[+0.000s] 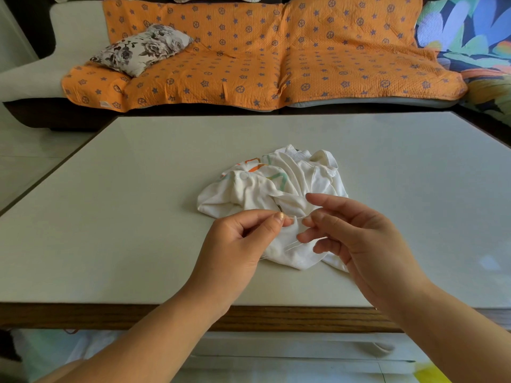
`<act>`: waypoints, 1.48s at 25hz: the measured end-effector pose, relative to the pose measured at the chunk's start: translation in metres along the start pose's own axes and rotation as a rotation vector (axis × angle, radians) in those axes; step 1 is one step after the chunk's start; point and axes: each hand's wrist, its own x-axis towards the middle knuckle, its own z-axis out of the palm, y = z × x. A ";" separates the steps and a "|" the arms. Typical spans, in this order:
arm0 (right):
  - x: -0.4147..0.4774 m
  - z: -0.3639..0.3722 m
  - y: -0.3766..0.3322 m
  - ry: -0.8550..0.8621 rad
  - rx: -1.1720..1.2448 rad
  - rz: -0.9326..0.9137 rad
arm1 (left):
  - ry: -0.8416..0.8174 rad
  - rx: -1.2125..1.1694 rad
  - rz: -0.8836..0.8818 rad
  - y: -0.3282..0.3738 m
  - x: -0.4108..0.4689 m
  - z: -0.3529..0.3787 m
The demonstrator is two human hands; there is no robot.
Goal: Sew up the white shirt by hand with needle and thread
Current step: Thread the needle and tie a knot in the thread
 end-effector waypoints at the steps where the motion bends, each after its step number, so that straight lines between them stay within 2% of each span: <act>1: 0.001 -0.002 0.000 -0.014 -0.046 0.005 | 0.001 0.003 0.001 0.000 0.000 -0.001; 4: 0.005 -0.010 -0.003 0.044 -0.267 -0.054 | 0.002 -0.003 -0.012 -0.001 0.000 -0.002; 6: 0.006 -0.016 -0.005 0.086 -0.467 -0.209 | 0.003 -0.016 -0.013 -0.001 0.000 -0.002; 9: 0.002 -0.016 -0.004 -0.007 -0.714 -0.457 | 0.017 -0.025 -0.011 -0.004 0.002 -0.003; 11: 0.002 -0.013 0.003 -0.077 -0.873 -0.511 | 0.011 -0.021 -0.014 -0.005 0.003 -0.003; 13: 0.002 -0.008 0.010 -0.091 -0.888 -0.458 | 0.006 -0.019 -0.007 -0.005 0.003 -0.001; 18: 0.002 -0.003 0.009 -0.033 -0.700 -0.384 | 0.005 -0.015 0.002 -0.006 0.003 -0.002; 21: 0.002 -0.005 0.005 -0.046 -0.703 -0.369 | -0.009 0.015 -0.017 -0.006 0.003 -0.002; 25: 0.003 -0.007 -0.003 0.076 -0.743 -0.375 | -0.108 0.076 -0.087 -0.006 0.004 -0.004; 27: 0.009 -0.011 -0.008 0.156 -0.656 -0.296 | -0.138 0.093 -0.111 -0.005 0.009 -0.009; 28: 0.014 -0.013 -0.011 0.167 -0.497 -0.206 | -0.147 0.107 -0.118 -0.006 0.013 -0.013; 31: 0.025 -0.011 -0.017 0.040 0.323 0.150 | -0.157 0.151 -0.146 -0.011 0.026 -0.024; 33: 0.033 -0.011 -0.017 0.020 0.619 0.248 | -0.172 0.174 -0.168 -0.017 0.036 -0.032; 35: 0.043 -0.012 -0.013 0.072 0.642 0.188 | -0.175 0.158 -0.188 -0.022 0.045 -0.040; 37: 0.052 -0.014 -0.012 0.183 0.457 0.053 | -0.155 0.066 -0.188 -0.023 0.055 -0.048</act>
